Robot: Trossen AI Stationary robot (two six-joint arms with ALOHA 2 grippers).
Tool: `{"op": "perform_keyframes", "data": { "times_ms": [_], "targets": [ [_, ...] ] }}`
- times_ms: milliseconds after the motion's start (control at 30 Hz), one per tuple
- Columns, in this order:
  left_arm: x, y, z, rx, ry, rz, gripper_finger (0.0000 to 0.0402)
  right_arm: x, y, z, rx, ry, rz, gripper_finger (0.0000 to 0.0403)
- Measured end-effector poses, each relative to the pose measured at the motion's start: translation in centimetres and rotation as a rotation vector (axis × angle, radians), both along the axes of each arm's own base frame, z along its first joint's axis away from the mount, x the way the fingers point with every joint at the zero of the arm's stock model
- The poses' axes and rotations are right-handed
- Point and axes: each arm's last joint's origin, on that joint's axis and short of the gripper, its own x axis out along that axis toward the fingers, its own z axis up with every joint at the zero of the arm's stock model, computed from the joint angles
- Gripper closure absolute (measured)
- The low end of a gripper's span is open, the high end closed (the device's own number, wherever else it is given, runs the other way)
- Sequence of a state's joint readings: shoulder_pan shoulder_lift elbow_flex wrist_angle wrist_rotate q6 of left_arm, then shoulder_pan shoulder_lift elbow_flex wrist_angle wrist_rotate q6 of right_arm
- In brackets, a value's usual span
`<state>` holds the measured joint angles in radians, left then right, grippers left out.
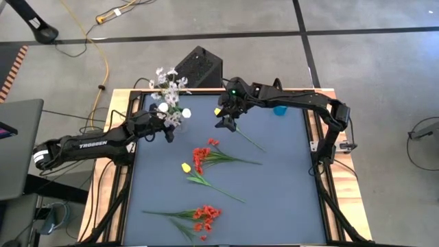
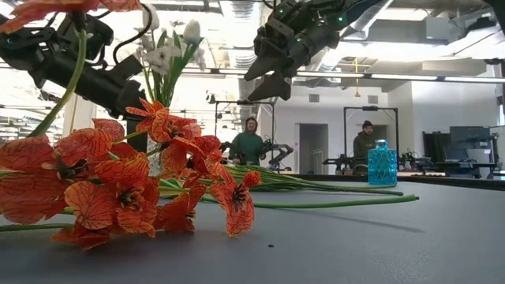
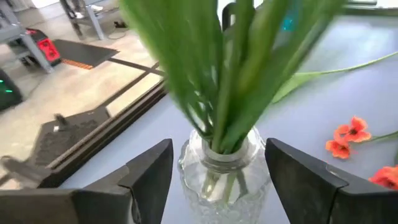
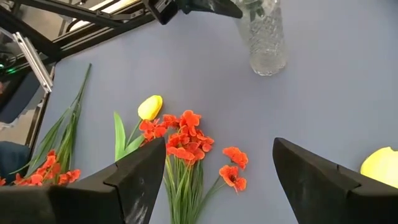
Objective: Sort flowers into vase by color
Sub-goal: Put the white tulip flower into the transparent vase, then put the top yellow tulip flower into the blue vase
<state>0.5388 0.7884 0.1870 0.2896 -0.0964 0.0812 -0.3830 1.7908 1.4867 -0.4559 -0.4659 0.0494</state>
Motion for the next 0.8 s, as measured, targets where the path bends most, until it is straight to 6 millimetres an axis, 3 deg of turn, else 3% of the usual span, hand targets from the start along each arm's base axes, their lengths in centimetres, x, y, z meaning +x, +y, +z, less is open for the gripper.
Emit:
{"op": "perform_keyframes", "data": {
  "times_ms": [400, 567, 800],
  "targets": [
    [-1.5, -0.8, 1.2, 0.050, -0.029, 0.025, 0.0161, -0.5, -1.1, 0.0, -0.002, 0.004, -0.028, 0.0081],
    [-1.9, -1.3, 1.8, 0.043, -0.081, -0.040, 0.0161, -0.5, -1.2, -0.1, 0.001, 0.010, -0.029, 0.0081],
    [-2.5, -2.2, 2.3, -0.153, -0.242, -0.147, 0.0161, -1.0, -1.0, -0.6, 0.045, 0.092, -0.059, 0.0081]
  ]
}}
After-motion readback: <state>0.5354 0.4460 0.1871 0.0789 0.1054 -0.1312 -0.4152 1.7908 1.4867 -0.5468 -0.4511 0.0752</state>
